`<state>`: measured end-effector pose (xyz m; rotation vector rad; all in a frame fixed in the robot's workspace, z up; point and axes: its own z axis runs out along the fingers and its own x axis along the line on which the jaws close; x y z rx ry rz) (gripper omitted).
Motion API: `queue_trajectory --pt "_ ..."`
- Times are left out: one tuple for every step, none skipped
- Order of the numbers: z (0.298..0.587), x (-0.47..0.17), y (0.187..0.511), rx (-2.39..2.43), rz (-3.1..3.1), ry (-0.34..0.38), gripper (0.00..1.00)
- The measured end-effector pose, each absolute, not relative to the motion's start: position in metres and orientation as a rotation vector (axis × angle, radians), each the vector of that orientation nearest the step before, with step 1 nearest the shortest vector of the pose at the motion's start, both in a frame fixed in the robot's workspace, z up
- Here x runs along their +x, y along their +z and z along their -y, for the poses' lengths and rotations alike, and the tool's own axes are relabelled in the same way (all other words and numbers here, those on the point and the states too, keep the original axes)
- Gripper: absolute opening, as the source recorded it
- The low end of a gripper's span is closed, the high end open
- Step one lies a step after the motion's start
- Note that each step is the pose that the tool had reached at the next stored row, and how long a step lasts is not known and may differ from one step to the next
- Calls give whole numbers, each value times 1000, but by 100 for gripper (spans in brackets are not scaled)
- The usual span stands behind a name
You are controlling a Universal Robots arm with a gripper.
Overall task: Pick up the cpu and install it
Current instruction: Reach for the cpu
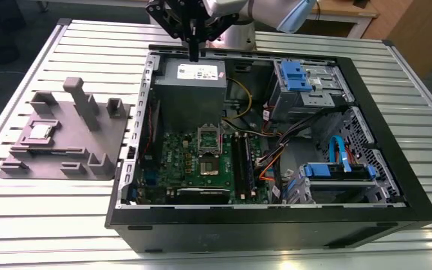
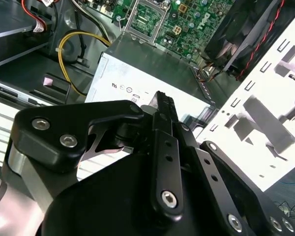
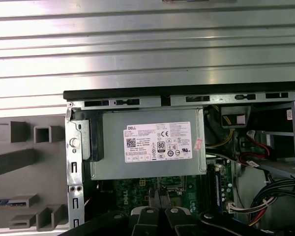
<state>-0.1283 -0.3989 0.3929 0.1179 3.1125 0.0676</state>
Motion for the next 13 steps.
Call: queue_trajectory --pt "399 -129 393 118 -3113 68 11" --pt "399 -129 393 118 -3112 68 11" --pt "399 -129 393 118 -3113 68 11" --pt "399 -129 393 118 -3112 68 11" --pt "399 -132 393 118 -3113 68 11" --pt "399 -133 393 118 -3113 68 11" --pt "399 -133 393 118 -3112 68 11" --pt "399 -133 393 118 -3112 68 11" --pt "399 -134 393 118 -3112 68 11" --pt "399 -134 393 118 -3112 68 11" --pt "399 -134 393 118 -3112 68 11" --pt "399 -134 393 118 -3113 68 11" --pt "399 -135 393 118 -3113 68 11"
